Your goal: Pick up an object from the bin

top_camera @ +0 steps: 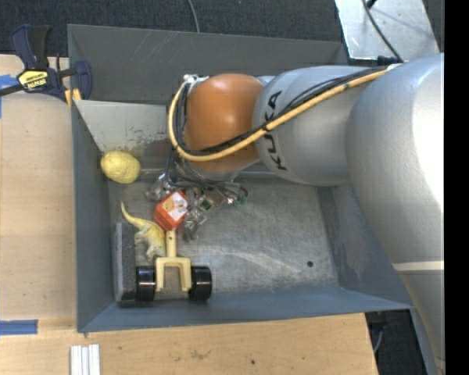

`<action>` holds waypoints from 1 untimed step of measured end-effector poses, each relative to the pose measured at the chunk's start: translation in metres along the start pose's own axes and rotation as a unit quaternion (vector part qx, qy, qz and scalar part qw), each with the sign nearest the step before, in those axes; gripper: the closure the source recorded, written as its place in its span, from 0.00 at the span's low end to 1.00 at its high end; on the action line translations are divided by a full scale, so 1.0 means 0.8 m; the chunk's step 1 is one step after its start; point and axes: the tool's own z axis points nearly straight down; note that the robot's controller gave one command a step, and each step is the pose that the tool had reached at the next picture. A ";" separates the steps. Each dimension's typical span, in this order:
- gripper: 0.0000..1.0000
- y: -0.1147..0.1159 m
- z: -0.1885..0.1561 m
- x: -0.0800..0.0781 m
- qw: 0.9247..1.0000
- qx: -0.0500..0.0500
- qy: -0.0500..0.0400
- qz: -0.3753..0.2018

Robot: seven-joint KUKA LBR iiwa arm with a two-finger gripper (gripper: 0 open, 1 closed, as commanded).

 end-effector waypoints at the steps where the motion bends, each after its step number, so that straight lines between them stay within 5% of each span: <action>1: 1.00 0.001 -0.004 0.002 1.000 -0.001 0.003 0.000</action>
Offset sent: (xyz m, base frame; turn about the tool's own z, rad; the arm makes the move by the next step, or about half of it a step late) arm 0.0000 -0.0001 0.0646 0.0000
